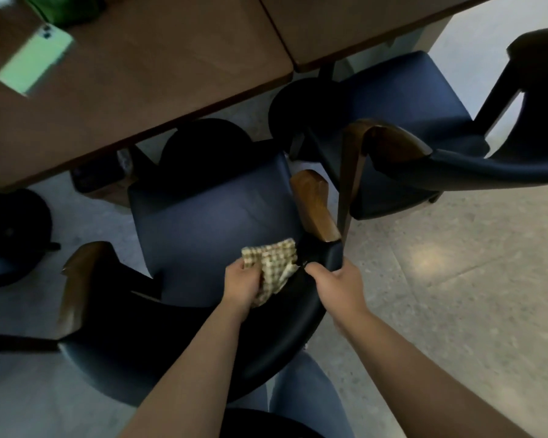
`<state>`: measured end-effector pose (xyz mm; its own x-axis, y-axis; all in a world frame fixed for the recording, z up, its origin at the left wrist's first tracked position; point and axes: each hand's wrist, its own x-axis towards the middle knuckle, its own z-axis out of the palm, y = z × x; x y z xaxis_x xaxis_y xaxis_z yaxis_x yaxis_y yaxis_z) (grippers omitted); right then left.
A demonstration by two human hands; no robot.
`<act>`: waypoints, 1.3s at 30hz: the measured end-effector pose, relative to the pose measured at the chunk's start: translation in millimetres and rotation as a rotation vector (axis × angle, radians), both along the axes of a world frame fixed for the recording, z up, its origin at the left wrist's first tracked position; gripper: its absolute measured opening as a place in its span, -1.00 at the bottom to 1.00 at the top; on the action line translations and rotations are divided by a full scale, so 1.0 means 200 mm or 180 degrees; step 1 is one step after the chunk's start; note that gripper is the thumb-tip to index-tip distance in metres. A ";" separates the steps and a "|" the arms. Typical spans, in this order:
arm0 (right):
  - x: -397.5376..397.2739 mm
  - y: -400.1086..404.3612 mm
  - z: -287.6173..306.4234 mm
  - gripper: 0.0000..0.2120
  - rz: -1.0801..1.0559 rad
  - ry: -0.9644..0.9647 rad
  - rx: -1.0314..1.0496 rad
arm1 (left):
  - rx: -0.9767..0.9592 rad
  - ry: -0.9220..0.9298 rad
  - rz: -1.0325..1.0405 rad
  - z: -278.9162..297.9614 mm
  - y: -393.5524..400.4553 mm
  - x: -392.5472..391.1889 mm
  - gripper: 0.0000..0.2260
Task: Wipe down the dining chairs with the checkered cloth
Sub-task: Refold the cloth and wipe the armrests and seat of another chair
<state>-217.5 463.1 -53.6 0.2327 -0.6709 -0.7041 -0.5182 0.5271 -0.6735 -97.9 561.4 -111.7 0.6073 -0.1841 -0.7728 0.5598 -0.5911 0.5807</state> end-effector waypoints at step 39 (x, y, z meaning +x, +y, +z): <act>0.33 -0.48 -0.04 -0.84 0.0468 -0.0444 0.0558 | -0.0001 -0.1040 -0.2751 0.34 -0.13 0.03 -0.45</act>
